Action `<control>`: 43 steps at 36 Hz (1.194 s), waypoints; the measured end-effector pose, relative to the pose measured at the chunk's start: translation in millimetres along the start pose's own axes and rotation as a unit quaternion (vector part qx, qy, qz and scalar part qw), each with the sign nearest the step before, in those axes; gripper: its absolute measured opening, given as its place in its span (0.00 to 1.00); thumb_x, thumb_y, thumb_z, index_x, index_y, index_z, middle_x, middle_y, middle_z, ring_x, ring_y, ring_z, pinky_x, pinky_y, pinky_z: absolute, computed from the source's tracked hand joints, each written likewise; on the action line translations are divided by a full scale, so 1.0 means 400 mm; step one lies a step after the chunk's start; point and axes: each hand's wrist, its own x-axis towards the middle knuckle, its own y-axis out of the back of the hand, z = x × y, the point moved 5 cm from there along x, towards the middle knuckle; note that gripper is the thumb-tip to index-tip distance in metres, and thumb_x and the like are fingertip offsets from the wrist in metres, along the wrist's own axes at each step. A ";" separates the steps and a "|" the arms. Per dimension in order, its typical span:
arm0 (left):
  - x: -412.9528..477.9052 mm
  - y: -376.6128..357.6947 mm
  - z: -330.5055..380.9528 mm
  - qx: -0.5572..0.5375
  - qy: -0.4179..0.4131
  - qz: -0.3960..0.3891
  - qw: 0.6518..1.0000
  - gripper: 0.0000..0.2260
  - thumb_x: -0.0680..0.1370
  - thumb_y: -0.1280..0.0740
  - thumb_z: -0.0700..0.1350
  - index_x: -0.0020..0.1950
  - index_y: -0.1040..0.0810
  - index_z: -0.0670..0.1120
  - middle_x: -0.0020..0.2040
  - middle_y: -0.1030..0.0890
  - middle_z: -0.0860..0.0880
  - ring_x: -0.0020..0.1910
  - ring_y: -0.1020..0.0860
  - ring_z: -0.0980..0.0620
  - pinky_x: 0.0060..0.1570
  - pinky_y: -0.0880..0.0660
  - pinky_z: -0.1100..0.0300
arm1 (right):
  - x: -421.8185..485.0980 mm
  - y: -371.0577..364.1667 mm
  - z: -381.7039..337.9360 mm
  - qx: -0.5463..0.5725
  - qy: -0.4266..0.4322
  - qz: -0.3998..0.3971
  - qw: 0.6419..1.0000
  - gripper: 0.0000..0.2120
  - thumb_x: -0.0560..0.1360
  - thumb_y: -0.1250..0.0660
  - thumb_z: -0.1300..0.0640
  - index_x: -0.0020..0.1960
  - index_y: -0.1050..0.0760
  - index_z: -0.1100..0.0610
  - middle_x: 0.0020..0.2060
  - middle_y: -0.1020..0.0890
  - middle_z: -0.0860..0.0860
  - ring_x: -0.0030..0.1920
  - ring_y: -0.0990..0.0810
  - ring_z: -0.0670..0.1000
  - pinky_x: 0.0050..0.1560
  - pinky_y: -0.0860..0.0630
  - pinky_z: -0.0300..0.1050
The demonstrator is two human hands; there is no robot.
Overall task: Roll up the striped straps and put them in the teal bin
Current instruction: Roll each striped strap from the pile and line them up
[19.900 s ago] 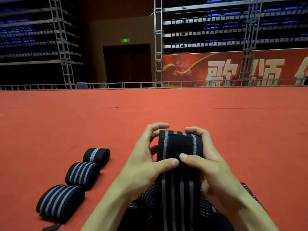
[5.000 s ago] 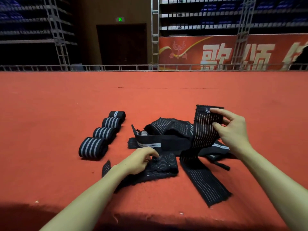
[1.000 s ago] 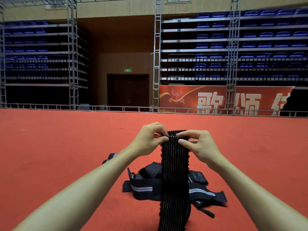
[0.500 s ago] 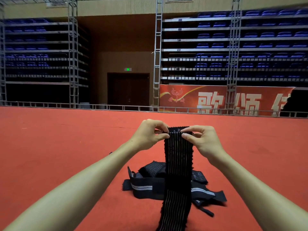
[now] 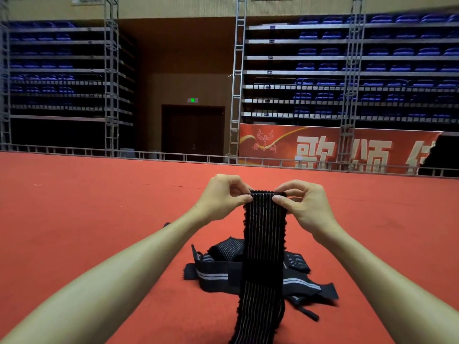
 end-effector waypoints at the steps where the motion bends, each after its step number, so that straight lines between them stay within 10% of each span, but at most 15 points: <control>1: -0.001 0.000 0.000 -0.015 0.007 0.002 1.000 0.07 0.73 0.26 0.33 0.40 0.20 0.44 0.46 0.15 0.46 0.44 0.16 0.51 0.48 0.18 0.59 | -0.001 -0.001 -0.001 0.007 -0.003 0.000 1.000 0.07 0.71 0.25 0.64 0.41 0.18 0.53 0.39 0.15 0.55 0.39 0.15 0.55 0.40 0.18 0.50; 26: -0.021 0.000 -0.009 -0.078 0.037 0.003 0.996 0.09 0.78 0.30 0.38 0.42 0.28 0.44 0.35 0.22 0.46 0.35 0.22 0.53 0.42 0.22 0.56 | -0.018 -0.026 0.012 0.036 0.023 -0.004 0.999 0.14 0.70 0.24 0.68 0.37 0.28 0.57 0.34 0.20 0.54 0.31 0.21 0.45 0.35 0.25 0.37; 43: -0.026 -0.029 -0.008 -0.114 0.030 0.030 0.993 0.11 0.76 0.31 0.31 0.43 0.28 0.45 0.45 0.16 0.39 0.43 0.17 0.48 0.46 0.21 0.55 | -0.021 -0.028 0.035 0.077 0.037 0.030 0.996 0.13 0.76 0.30 0.65 0.38 0.30 0.52 0.31 0.19 0.60 0.30 0.24 0.52 0.34 0.30 0.50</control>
